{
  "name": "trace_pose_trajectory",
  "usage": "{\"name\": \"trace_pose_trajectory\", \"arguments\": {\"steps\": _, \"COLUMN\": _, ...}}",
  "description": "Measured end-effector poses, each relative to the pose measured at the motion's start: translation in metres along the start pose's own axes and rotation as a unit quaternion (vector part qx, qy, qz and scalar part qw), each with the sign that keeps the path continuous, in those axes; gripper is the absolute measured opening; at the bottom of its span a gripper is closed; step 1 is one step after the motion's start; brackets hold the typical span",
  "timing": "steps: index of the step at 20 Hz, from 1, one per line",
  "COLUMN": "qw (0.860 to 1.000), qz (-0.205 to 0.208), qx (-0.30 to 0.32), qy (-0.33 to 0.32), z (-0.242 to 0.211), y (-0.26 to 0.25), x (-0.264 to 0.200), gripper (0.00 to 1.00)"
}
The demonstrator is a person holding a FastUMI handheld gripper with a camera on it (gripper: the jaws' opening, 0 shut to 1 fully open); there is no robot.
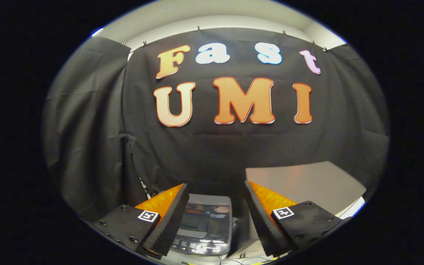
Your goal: Put the clothes into the washing machine and then close the washing machine lid.
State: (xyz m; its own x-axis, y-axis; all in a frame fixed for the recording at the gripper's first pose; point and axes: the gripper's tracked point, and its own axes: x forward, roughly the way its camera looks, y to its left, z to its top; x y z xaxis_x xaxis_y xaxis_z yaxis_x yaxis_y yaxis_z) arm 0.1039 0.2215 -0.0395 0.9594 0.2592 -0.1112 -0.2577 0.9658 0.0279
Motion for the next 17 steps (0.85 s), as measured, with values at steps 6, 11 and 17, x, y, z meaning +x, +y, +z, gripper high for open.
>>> {"name": "trace_pose_trajectory", "arguments": {"steps": 6, "qw": 0.999, "qz": -0.007, "qx": -0.003, "qy": -0.038, "z": 0.06, "y": -0.122, "x": -0.084, "gripper": 0.97}}
{"name": "trace_pose_trajectory", "arguments": {"steps": 11, "qw": 0.998, "qz": -0.023, "qx": -0.007, "qy": -0.06, "z": 0.065, "y": -0.174, "x": -0.125, "gripper": 0.97}}
{"name": "trace_pose_trajectory", "arguments": {"steps": 17, "qw": 0.997, "qz": -0.048, "qx": 0.018, "qy": -0.065, "z": 0.059, "y": -0.219, "x": -0.153, "gripper": 0.97}}
